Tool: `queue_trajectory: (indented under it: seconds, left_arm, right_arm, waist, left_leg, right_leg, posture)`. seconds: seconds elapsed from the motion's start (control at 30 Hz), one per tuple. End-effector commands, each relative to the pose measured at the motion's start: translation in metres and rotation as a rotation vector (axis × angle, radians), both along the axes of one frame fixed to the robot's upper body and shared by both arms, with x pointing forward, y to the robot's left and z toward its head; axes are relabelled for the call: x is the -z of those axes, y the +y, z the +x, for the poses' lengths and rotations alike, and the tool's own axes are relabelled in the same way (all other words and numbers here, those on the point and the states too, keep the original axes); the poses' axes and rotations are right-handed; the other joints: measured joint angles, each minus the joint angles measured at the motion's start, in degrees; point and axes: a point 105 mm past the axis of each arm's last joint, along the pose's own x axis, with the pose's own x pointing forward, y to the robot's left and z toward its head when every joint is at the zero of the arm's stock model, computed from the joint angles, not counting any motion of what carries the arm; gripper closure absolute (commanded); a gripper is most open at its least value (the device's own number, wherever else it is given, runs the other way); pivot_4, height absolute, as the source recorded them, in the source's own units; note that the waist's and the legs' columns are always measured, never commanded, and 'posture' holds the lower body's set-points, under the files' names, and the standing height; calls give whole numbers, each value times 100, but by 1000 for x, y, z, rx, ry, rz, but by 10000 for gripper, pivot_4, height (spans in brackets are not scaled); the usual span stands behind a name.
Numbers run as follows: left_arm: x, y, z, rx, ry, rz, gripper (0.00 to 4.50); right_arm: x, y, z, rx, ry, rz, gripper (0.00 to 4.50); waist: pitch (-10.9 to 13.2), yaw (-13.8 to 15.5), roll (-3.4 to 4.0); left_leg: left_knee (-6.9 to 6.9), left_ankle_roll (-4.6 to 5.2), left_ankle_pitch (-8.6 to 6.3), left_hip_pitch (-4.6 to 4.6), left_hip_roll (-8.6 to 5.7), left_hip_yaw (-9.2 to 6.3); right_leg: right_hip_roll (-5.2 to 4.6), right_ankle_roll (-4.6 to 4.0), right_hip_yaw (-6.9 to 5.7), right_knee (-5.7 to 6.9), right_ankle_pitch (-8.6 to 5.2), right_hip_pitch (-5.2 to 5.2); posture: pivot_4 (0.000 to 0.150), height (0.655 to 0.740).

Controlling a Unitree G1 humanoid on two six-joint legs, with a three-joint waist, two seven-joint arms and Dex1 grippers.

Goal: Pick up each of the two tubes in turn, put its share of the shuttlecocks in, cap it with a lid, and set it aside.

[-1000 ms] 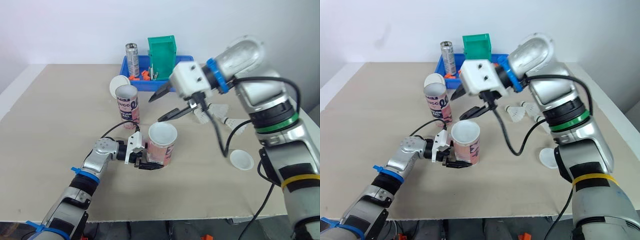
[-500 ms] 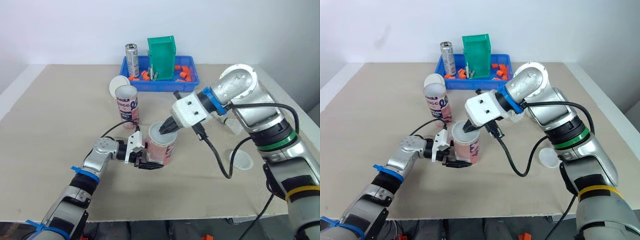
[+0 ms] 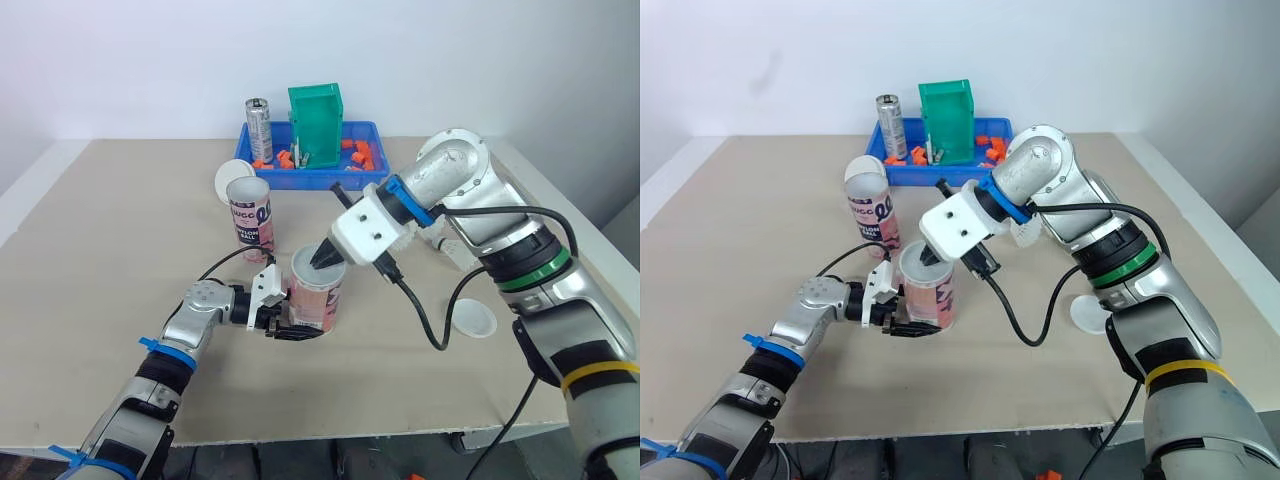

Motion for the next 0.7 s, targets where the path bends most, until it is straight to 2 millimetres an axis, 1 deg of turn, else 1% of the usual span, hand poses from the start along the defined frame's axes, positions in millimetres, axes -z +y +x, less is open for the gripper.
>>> queue_trajectory:
  seconds: [0.03,0.1,0.17,0.2,0.23,0.3,0.37,0.4,0.43,0.5,0.6,0.63,0.7]
  left_arm:
    - [26,10,-8,-8,75,101,12598]
    - [25,10,-8,-6,71,99,12598]
    - [25,10,-8,-6,66,96,12598]
    - [24,10,-7,-6,63,94,12598]
    - [23,10,-7,-4,61,92,12598]
    - [22,11,-7,2,56,87,12598]
    - [20,11,-7,11,49,81,12598]
    - [17,10,-7,17,37,71,12598]
    - [13,9,-6,18,23,54,12598]
    - [8,8,-4,17,6,31,12598]
    - [-2,8,-1,21,-20,-5,1594]
    - [-5,9,-1,30,-21,-16,362]
    - [-9,11,-2,42,-21,-30,362]
  right_arm:
    - [-39,-6,-12,21,170,200,43953]
    - [-55,-16,-8,100,211,308,43953]
    - [-63,-30,-5,184,235,384,38119]
    - [-64,-39,-8,212,252,421,34654]
    - [-64,-46,-10,244,268,450,30627]
    - [-58,-59,-14,304,286,495,21104]
    - [-50,-69,-17,362,301,529,12070]
    - [-45,-74,-18,400,320,548,6492]
    - [-39,-79,-21,428,333,558,2198]
    - [-29,-83,-25,463,340,562,2198]
    - [-4,-92,-27,570,339,562,1880]
    - [3,-94,-29,594,337,565,1880]
    - [10,-95,-32,621,338,574,1880]
  waist:
    - [6,4,4]
    - [7,23,5]
    - [6,42,4]
    - [6,51,2]
    - [6,60,2]
    - [6,68,2]
    - [8,67,5]
    - [10,62,8]
    - [11,63,10]
    - [16,51,13]
    - [24,42,10]
    - [27,41,5]
    - [39,24,10]
  left_leg:
    - [0,4,3,-12,0,1]
    - [0,7,4,-51,-1,0]
    - [-5,4,-6,-64,-1,0]
    - [-10,3,-13,-66,-1,-1]
    - [-12,1,-20,-66,-1,-3]
    - [-15,1,-36,-67,-1,-5]
    - [-15,13,-49,-66,-3,-4]
    - [-15,14,-50,-66,-3,-3]
    - [-15,14,-50,-66,-3,-4]
    - [-15,14,-50,-66,-3,-6]
    - [-5,15,-49,-65,-4,-6]
    - [-3,15,-49,-66,-4,-6]
    - [-1,15,-50,-66,-4,-6]
  right_leg:
    - [-1,-3,0,1,2,-9]
    - [1,-7,0,3,5,-16]
    - [3,-6,-1,2,2,-25]
    - [4,-7,-4,1,-7,-26]
    - [4,-8,-5,0,-16,-26]
    - [4,-5,-7,-1,-35,-23]
    - [5,-1,-3,-1,-45,-21]
    - [6,0,-1,-1,-46,-23]
    - [8,1,-1,-1,-46,-23]
    - [10,2,-1,-1,-45,-22]
    - [11,7,5,-1,-40,-19]
    - [12,7,5,-1,-40,-21]
    - [11,7,8,-1,-40,-20]
  posture:
    - [1500,7083]
    - [1500,7083]
    - [1500,7083]
    - [1500,7083]
    - [1500,7083]
    - [1500,7083]
    - [1500,7083]
    - [1500,7083]
    - [1500,7083]
    - [1500,7083]
    - [1500,7083]
    - [1500,7083]
    - [1500,7083]
